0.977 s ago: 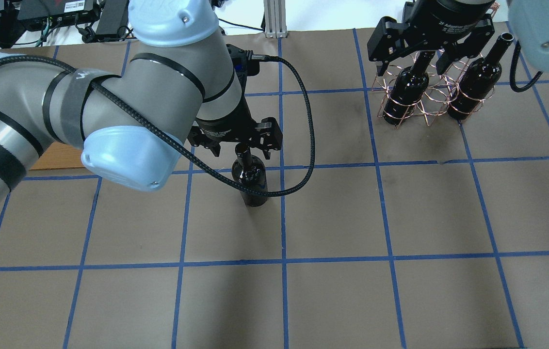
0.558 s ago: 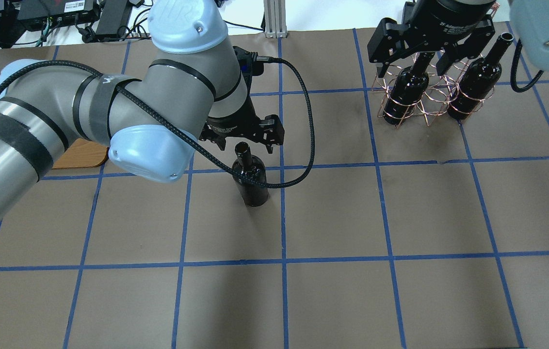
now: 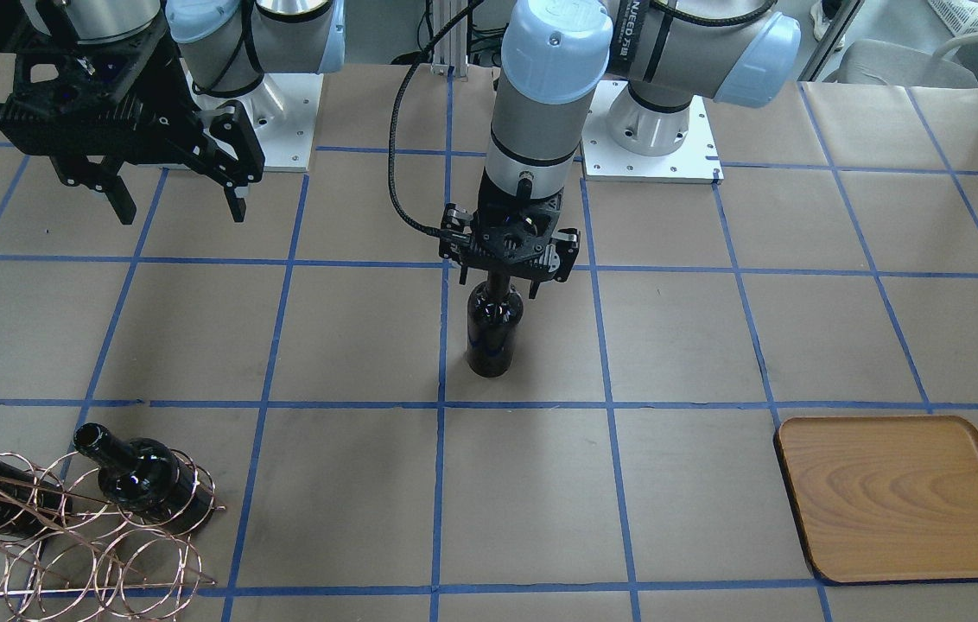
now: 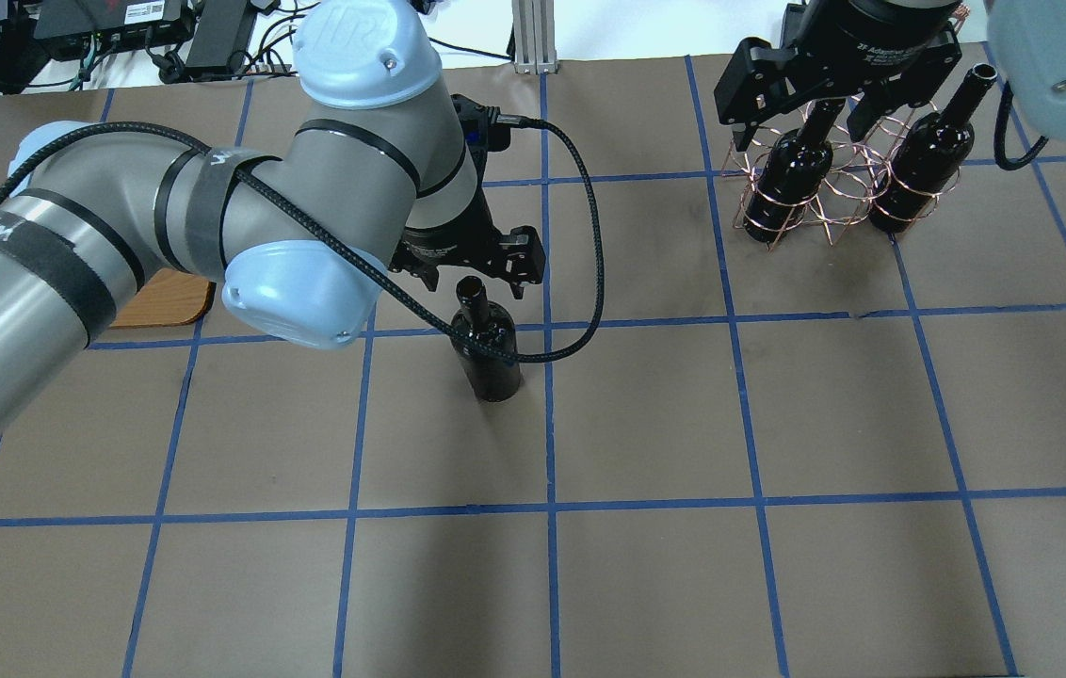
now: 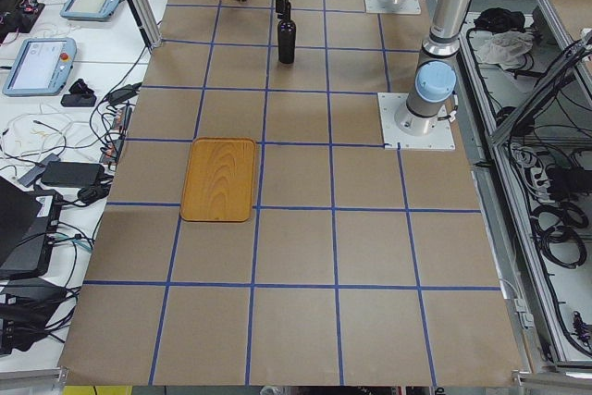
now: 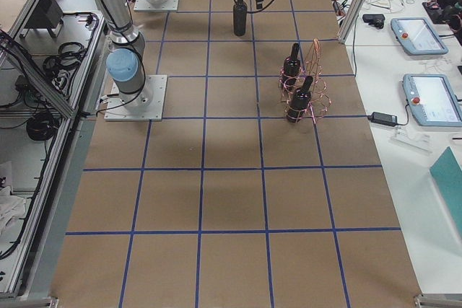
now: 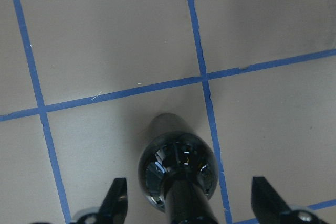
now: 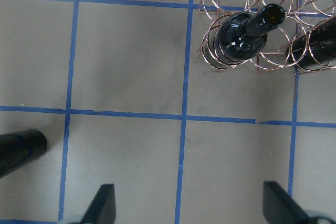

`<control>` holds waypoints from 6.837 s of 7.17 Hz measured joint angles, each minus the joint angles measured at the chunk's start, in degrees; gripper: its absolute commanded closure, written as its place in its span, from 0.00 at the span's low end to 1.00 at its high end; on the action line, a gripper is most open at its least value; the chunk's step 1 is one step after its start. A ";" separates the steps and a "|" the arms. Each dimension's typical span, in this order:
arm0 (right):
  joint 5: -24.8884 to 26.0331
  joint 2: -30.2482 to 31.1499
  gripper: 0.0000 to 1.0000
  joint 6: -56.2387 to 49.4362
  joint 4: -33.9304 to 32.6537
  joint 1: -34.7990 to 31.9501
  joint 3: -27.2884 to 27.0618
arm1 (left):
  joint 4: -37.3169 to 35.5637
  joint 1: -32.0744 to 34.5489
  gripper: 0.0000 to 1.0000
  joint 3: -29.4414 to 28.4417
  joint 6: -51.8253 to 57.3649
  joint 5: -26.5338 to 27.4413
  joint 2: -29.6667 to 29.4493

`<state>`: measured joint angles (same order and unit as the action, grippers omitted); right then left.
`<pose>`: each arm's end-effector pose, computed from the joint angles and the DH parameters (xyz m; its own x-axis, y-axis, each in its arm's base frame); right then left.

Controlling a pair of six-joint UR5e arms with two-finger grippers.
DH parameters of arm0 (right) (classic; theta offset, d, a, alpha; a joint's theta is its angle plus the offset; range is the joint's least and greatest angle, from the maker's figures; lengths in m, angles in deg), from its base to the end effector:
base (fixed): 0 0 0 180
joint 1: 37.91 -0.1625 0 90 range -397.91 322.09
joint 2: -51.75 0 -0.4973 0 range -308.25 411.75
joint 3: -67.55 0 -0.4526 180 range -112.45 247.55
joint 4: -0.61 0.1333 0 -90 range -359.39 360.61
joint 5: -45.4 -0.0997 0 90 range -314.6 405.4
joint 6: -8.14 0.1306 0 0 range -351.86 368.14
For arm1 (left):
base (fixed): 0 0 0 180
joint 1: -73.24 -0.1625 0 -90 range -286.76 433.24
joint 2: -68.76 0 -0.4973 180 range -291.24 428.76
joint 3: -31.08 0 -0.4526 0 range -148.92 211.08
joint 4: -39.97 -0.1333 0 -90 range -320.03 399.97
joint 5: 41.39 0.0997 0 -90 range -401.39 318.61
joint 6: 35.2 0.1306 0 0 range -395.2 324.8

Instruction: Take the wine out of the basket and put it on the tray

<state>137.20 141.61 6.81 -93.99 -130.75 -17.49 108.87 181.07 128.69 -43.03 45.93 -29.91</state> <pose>0.1574 -0.5648 0.5854 -0.9971 -0.0672 0.0348 -0.0720 0.9840 -0.1629 -0.3225 -0.5473 0.4056 -0.9824 0.1775 0.0576 0.1729 0.9819 -0.0769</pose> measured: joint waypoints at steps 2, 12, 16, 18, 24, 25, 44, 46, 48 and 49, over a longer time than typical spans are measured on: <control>0.74 -0.10 0.00 0.03 0.32 -0.08 -0.13 | 0.16 0.01 0.77 -0.05 0.04 0.02 -0.02; -0.94 1.56 0.00 4.01 2.85 -0.40 -0.32 | 9.47 -4.39 1.00 -6.81 7.46 0.80 0.00; -1.24 1.54 0.00 3.97 2.84 -0.42 -0.52 | 14.97 -20.02 1.00 -13.90 22.82 0.52 -0.99; -1.27 1.52 0.00 3.96 2.84 -0.41 -0.61 | 15.71 -29.00 1.00 -18.31 32.81 0.86 -3.13; -1.29 1.37 0.00 3.88 2.92 -0.42 -0.65 | 10.19 -46.21 1.00 -24.03 53.92 1.84 -13.04; -1.33 1.27 0.00 3.88 2.88 -0.41 -0.65 | 8.85 -46.75 1.00 -24.28 54.61 1.86 -14.44; -1.36 1.18 0.00 3.88 2.82 -0.42 -0.65 | 22.04 -18.66 0.00 -12.09 14.27 2.95 8.02; -1.36 1.18 0.00 3.88 2.84 -0.42 -0.65 | 21.92 -18.22 0.00 -11.65 12.46 3.79 8.45; -1.36 1.18 0.00 3.88 2.84 -0.42 -0.65 | 21.96 -18.18 0.00 -11.53 12.34 3.89 8.47; -1.36 1.19 0.00 3.88 2.84 -0.42 -0.65 | 21.95 -18.19 0.00 -11.50 12.34 3.91 8.47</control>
<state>135.84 142.80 10.68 -91.14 -131.16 -18.14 130.82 162.88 117.19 -30.68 49.84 -21.44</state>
